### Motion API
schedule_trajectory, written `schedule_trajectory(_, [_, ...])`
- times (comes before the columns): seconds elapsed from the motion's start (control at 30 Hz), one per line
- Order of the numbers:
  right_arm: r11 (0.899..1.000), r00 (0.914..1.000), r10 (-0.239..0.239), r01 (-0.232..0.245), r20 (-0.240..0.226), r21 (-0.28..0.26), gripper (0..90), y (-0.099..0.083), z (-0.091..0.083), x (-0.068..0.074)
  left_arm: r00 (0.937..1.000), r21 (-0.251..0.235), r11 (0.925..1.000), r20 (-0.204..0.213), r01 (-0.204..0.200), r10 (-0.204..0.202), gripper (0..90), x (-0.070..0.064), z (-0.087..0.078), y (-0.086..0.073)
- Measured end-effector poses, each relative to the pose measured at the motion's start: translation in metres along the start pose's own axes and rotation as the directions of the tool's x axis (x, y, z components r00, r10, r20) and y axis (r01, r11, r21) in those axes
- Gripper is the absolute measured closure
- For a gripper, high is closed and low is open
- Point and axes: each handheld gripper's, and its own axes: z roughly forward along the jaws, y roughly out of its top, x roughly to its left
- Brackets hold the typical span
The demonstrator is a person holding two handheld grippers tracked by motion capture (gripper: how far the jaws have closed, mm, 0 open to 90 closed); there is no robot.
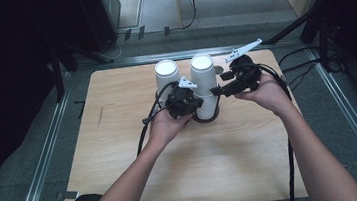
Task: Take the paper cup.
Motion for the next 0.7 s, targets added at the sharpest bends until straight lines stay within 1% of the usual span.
schedule_trajectory(0.13, [1.000,0.9999,-0.009,0.009,0.004,0.000,23.7,0.011,-0.001,-0.002,0.9999,-0.005,0.9999,-0.001,0.011,-0.011,88.6,0.002,-0.001,-0.001])
schedule_trajectory(0.17, [1.000,0.9999,-0.009,0.009,0.004,0.000,23.7,0.011,-0.001,-0.002,0.9999,-0.003,0.9999,0.001,0.015,-0.015,88.6,0.002,-0.001,-0.001])
schedule_trajectory(0.23, [1.000,0.9998,-0.018,0.018,0.007,0.007,22.1,0.018,0.001,-0.001,0.9999,-0.007,0.9999,-0.008,0.008,-0.008,88.6,0.001,-0.001,-0.001])
schedule_trajectory(0.3, [1.000,0.9997,-0.022,0.022,0.006,0.010,21.4,0.021,0.001,0.000,0.9999,-0.007,1.0000,-0.009,0.005,-0.005,88.6,0.000,-0.001,-0.001])
schedule_trajectory(0.33, [1.000,0.9996,-0.028,0.028,-0.001,0.014,20.4,0.027,0.003,0.000,1.0000,-0.006,1.0000,-0.008,0.004,-0.004,88.6,0.000,0.000,-0.001])
schedule_trajectory(0.37, [1.000,0.9996,-0.028,0.028,-0.001,0.014,20.4,0.027,0.003,0.000,1.0000,-0.006,1.0000,-0.008,0.004,-0.004,88.4,0.000,0.000,-0.001])
schedule_trajectory(0.5, [0.998,0.9985,-0.053,0.052,0.014,0.029,19.4,0.041,0.007,0.002,1.0000,-0.008,1.0000,-0.010,0.000,0.000,87.3,-0.001,0.000,-0.001])
schedule_trajectory(0.53, [0.998,0.9985,-0.053,0.052,0.014,0.029,19.4,0.041,0.007,0.002,1.0000,-0.008,1.0000,-0.010,0.000,0.000,87.3,-0.001,0.000,-0.001])
schedule_trajectory(0.6, [0.998,0.9983,-0.055,0.055,0.020,0.024,18.6,0.049,0.010,0.005,0.9999,-0.013,0.9999,-0.011,0.009,-0.009,87.4,-0.001,0.000,-0.001])
schedule_trajectory(0.7, [0.998,0.9975,-0.062,0.061,0.034,0.032,18.5,0.053,0.012,0.006,0.9999,-0.013,0.9998,-0.011,0.013,-0.013,87.4,-0.001,0.000,-0.001])
